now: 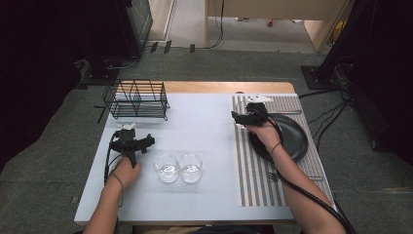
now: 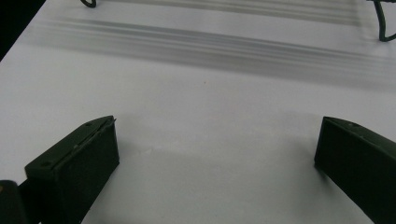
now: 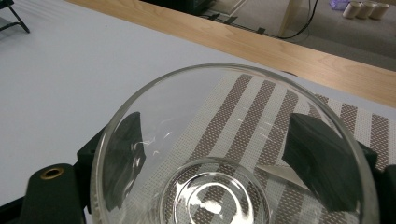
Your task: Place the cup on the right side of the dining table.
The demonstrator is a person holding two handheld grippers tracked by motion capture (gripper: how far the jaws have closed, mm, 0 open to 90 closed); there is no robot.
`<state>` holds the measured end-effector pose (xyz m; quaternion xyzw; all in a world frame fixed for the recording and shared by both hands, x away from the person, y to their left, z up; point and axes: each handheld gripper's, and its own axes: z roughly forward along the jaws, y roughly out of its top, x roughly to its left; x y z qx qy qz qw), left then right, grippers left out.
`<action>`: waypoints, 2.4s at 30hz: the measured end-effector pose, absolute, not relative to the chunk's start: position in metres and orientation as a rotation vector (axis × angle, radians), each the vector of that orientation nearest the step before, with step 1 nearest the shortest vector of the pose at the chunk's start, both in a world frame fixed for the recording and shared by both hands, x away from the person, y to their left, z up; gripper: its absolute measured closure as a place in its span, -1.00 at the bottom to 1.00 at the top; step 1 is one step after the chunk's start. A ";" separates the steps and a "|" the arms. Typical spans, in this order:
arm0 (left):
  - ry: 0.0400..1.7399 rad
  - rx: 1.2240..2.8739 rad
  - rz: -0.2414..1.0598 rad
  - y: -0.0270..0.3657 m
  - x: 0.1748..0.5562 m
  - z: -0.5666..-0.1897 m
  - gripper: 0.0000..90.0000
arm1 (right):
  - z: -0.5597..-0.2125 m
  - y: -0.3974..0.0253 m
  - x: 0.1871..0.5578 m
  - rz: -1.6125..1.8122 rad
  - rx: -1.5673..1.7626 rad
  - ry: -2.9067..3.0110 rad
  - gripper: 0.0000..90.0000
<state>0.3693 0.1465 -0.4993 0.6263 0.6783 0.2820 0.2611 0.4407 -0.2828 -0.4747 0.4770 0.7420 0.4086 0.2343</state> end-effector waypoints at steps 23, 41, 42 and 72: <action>1.838 1.699 0.765 0.146 0.370 -0.499 -1.00 | -0.467 -0.288 0.433 1.166 1.291 1.998 -0.66; 1.840 1.700 0.765 0.146 0.370 -0.499 -1.00 | -0.455 -0.289 0.426 1.157 1.302 1.998 -0.65; 1.840 1.699 0.765 0.146 0.370 -0.499 -1.00 | -0.455 -0.289 0.426 1.158 1.302 1.998 -0.65; 1.840 1.700 0.764 0.146 0.370 -0.499 -1.00 | -0.438 -0.293 0.418 1.146 1.315 1.989 -0.64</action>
